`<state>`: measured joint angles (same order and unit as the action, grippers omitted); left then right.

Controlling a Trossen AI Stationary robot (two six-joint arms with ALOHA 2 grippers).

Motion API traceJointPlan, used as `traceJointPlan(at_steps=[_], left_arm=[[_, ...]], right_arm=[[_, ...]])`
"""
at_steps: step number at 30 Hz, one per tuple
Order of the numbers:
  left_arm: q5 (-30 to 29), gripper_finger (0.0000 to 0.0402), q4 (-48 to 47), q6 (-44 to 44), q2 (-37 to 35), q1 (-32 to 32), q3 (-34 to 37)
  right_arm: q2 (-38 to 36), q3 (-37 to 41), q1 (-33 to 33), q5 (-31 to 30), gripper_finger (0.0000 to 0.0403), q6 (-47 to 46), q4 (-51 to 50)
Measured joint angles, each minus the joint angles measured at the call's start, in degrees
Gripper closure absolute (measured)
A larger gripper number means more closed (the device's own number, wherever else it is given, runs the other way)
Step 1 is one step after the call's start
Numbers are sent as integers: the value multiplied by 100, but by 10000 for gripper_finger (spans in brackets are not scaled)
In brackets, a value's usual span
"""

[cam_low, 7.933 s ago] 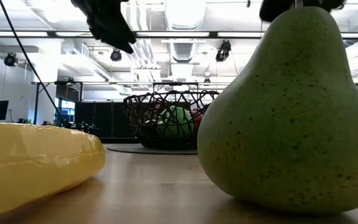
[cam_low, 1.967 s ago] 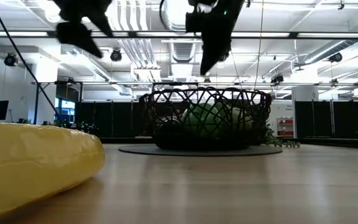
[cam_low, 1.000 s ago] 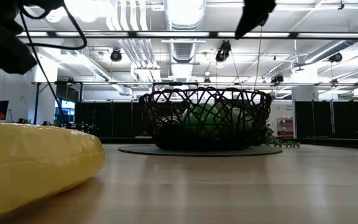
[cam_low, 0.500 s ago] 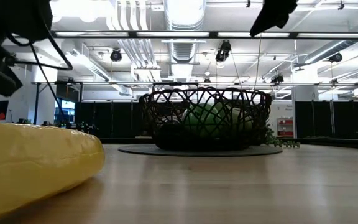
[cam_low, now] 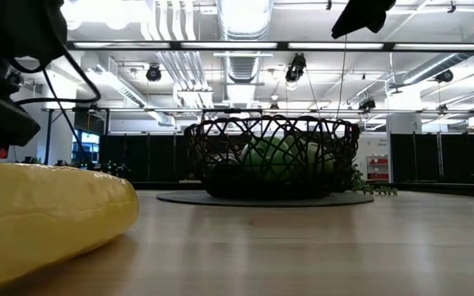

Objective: Build produce basket
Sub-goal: Put the yellow mango into the black basket

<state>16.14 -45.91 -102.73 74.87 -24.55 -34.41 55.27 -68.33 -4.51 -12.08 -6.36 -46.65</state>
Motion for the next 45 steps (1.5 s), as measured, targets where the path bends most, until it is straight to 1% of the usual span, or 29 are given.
traceJointPlan(at_steps=[4, 6, 7, 12, 14, 16, 19, 22, 25, 28, 29, 31, 33, 35, 37, 40, 45], left_arm=[[-575, 259, 369, 107, -22, 5, -152], [-1027, 290, 430, 120, -44, 8, -382], [-1305, 298, 427, 149, -46, 8, -507], [-2790, 299, 538, 739, -76, 61, -1221], [-3210, 299, 507, 1065, -76, 140, -1486], [-3462, 297, 505, 1385, -76, 286, -1711], [-3461, 289, 486, 1897, -76, 530, -1961], [-3415, 286, 466, 2339, -76, 632, -2163], [-3284, 285, 432, 2418, -76, 659, -2226], [-2953, 284, 396, 2556, -76, 653, -2225], [-2940, 283, 331, 2568, -76, 653, -2223], [-3021, 283, 314, 2557, -76, 657, -2224], [-3419, 282, 476, 2569, -76, 739, -2301], [-3900, 282, 1015, 2775, -77, 905, -2399], [-4182, 285, 1927, 3277, -66, 1179, -2450], [-4219, 292, 3805, 4522, 163, 1798, -2510], [-4216, 296, 7085, 6670, 1083, 2830, -2685]], right_arm=[[-285, -73, 0, -8, 350, 150, 28], [-446, -73, 0, -45, 351, 210, 30], [-514, -73, 0, -122, 351, 231, 30], [-743, -73, -2, -454, 351, 230, 28], [-770, -73, -2, -512, 351, 192, 29], [-765, -73, -2, -511, 351, 189, 30], [-714, -73, 0, -511, 351, 169, 48], [-661, -73, -2, -509, 351, 146, 58], [-604, -73, -1, -509, 351, 172, 58], [-576, -69, 0, -507, 351, 176, 58], [-569, -62, -2, -509, 351, 189, 56], [-567, -44, -2, -509, 351, 203, 58], [-558, -36, -2, -507, 351, 214, 70], [-560, -34, -1, -507, 351, 208, 80], [-594, -41, -2, -511, 351, 190, 121], [-659, -112, -2, -595, 351, 189, 252], [-765, -195, 0, -600, 351, -88, 272]])
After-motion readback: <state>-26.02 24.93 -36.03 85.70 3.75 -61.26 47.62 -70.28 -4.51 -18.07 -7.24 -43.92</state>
